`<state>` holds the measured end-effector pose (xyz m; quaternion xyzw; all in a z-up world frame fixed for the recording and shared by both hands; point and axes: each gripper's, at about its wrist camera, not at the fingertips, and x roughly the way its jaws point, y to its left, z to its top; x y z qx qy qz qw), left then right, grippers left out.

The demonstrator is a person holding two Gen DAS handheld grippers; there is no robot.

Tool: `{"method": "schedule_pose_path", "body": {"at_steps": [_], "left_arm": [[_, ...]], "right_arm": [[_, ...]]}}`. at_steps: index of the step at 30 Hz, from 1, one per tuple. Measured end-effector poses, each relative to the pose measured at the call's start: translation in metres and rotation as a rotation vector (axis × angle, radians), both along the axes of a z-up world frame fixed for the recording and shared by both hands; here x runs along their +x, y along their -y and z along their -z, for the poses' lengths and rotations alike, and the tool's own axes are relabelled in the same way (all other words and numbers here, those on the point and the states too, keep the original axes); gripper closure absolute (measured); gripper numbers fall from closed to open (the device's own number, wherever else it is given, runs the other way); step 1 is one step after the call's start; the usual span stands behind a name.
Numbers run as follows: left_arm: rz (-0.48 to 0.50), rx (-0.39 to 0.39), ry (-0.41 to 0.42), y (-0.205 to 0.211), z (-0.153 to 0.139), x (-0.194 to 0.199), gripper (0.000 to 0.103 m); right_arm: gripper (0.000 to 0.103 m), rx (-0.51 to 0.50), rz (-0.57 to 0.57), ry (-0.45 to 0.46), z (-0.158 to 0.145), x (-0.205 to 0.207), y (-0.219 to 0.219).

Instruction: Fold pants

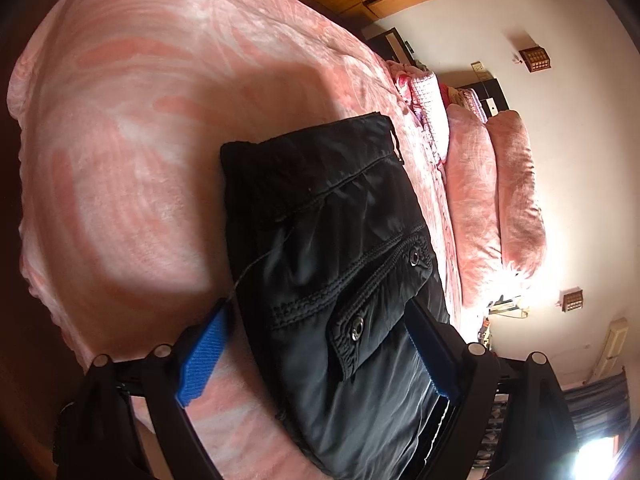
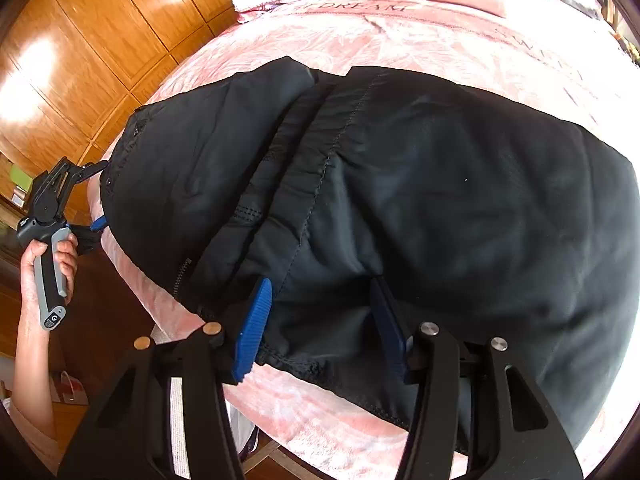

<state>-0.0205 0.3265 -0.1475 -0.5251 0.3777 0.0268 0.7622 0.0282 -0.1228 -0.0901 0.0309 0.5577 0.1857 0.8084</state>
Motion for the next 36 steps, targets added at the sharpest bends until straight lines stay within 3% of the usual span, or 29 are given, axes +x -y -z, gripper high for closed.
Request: {"method": "schedule_pose_path", "body": {"at_steps": [4, 6, 9, 15, 19, 21, 24, 30, 36], "left_arm": [[-0.017, -0.029, 0.02, -0.002, 0.005, 0.011, 0.019], [-0.006, -0.02, 0.016, -0.002, 0.004, 0.019, 0.044], [-0.018, -0.073, 0.038, -0.004, 0.009, 0.024, 0.053], [-0.074, -0.217, 0.095, -0.01, 0.031, 0.03, 0.054], [-0.071, -0.251, 0.09, -0.012, 0.031, 0.041, 0.054], [-0.068, -0.291, 0.116, -0.011, 0.033, 0.041, 0.075], [-0.103, -0.337, 0.146, -0.009, 0.032, 0.035, 0.082], [-0.042, -0.174, 0.25, 0.016, -0.027, 0.04, 0.085], [0.134, 0.029, 0.348, 0.067, -0.096, 0.047, 0.085]], "right_arm": [[0.05, 0.01, 0.003, -0.007, 0.002, 0.001, 0.001], [0.049, 0.012, 0.002, -0.01, 0.002, 0.002, 0.002], [0.049, 0.011, 0.001, -0.007, 0.003, 0.001, 0.001], [0.048, 0.007, -0.001, -0.007, 0.004, 0.002, 0.0], [0.048, 0.011, 0.002, -0.006, 0.005, 0.001, -0.001], [0.048, 0.019, 0.005, -0.005, 0.005, 0.0, 0.0], [0.048, 0.026, 0.004, -0.006, 0.006, -0.001, 0.002], [0.047, 0.035, 0.003, -0.015, 0.006, 0.001, 0.007], [0.047, 0.062, 0.026, -0.015, 0.003, 0.0, 0.013]]}}
